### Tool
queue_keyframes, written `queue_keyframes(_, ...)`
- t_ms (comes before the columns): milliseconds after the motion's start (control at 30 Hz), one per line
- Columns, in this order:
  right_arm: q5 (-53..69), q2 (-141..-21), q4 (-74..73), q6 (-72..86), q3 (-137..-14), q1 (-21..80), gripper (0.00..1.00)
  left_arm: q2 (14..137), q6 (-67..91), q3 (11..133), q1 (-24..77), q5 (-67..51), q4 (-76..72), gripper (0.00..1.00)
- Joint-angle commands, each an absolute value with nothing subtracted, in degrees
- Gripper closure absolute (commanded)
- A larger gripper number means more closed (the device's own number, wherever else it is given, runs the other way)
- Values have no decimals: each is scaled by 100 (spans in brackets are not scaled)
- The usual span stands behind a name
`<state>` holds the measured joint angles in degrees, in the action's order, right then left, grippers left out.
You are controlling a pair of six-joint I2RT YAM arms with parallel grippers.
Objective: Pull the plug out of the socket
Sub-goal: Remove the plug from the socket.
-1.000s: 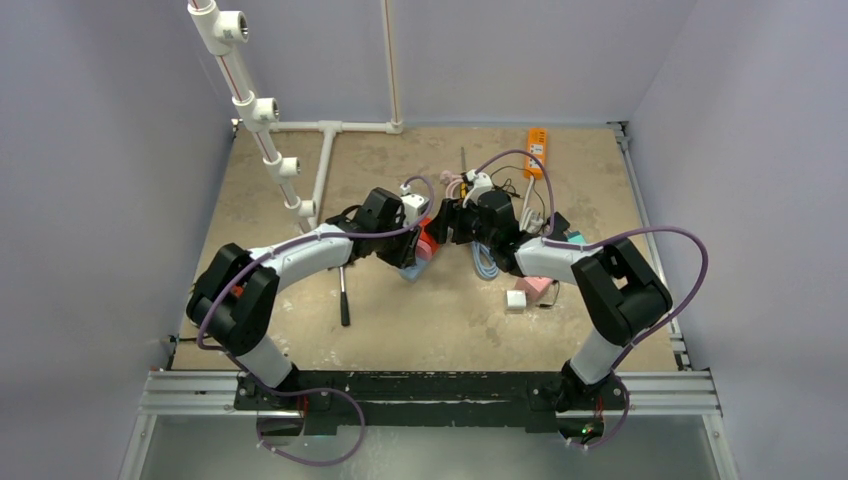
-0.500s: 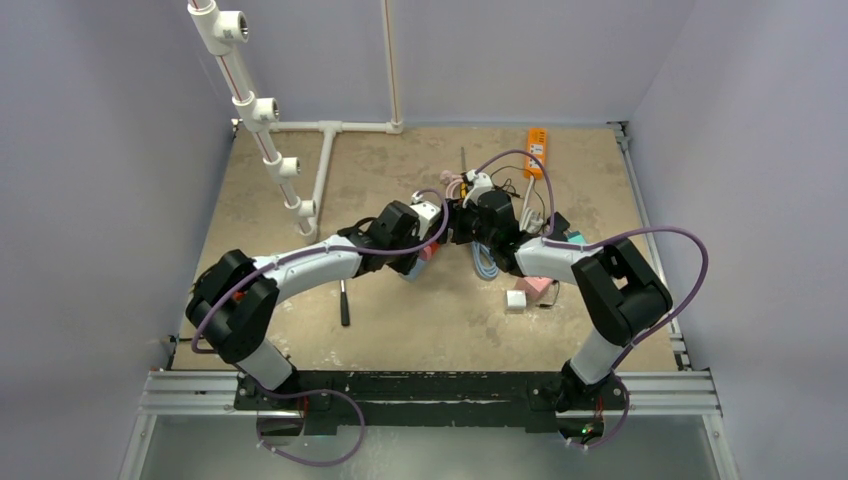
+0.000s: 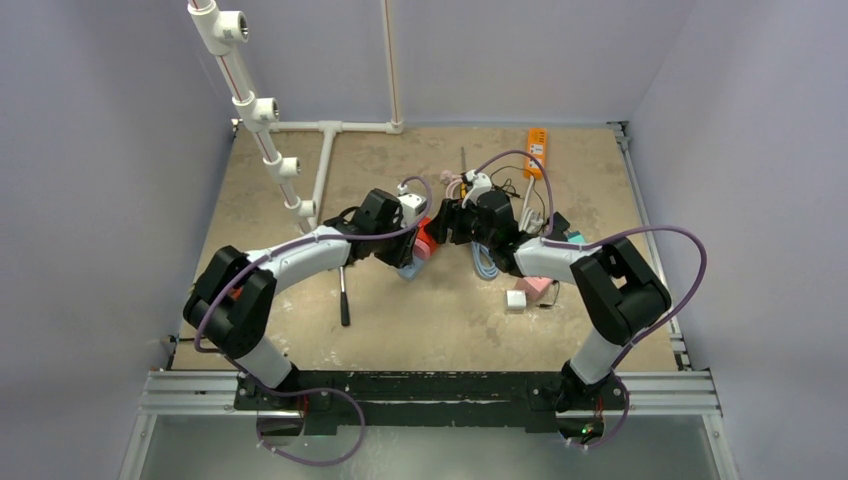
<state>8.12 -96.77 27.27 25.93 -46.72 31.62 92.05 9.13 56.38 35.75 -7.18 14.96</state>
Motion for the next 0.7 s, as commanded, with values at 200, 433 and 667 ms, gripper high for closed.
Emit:
queue_keyframes(200, 325, -9862, 2259, 2426, -4676, 3151, 32, 9119, 981, 5802, 3337, -981, 1406, 100)
queue_keyframes(433, 308, -9870, 2246, 2426, -4687, 3154, 32, 8833, 651, 5700, 3873, 239, 1452, 100)
queue_keyframes(667, 308, -9905, 2226, 2426, -4706, 3161, 32, 8795, 416, 5688, 4389, 1089, 1608, 100)
